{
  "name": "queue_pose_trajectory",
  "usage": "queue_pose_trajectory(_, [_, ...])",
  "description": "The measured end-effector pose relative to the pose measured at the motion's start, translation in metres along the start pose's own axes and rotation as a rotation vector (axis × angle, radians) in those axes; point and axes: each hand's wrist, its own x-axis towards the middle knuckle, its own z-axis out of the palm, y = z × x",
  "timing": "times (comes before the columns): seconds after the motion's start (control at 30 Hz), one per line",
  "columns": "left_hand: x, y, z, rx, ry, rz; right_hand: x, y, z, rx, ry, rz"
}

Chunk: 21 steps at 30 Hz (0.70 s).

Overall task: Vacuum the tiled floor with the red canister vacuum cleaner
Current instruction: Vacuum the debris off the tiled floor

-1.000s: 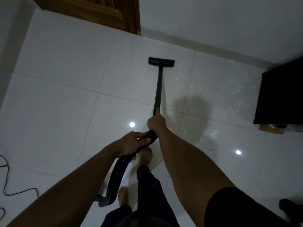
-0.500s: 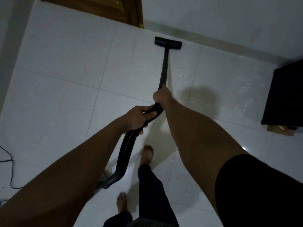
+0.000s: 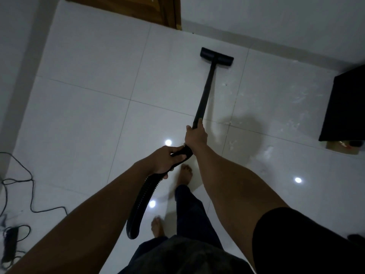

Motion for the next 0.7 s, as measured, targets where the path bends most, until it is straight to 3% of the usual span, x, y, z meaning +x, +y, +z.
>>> queue_pose_trajectory(0.33, [-0.104, -0.100, 0.061, 0.105, -0.012, 0.090, -0.143, 0.086, 0.026, 0.118, -0.008, -0.031])
queue_pose_trajectory(0.5, [-0.179, -0.183, 0.130, 0.179, -0.003, 0.180, -0.244, 0.167, 0.048, 0.056, 0.034, -0.050])
queue_pose_trajectory(0.7, [-0.265, -0.258, 0.210, 0.114, -0.060, 0.165, -0.348, 0.269, 0.064, -0.005, 0.039, -0.054])
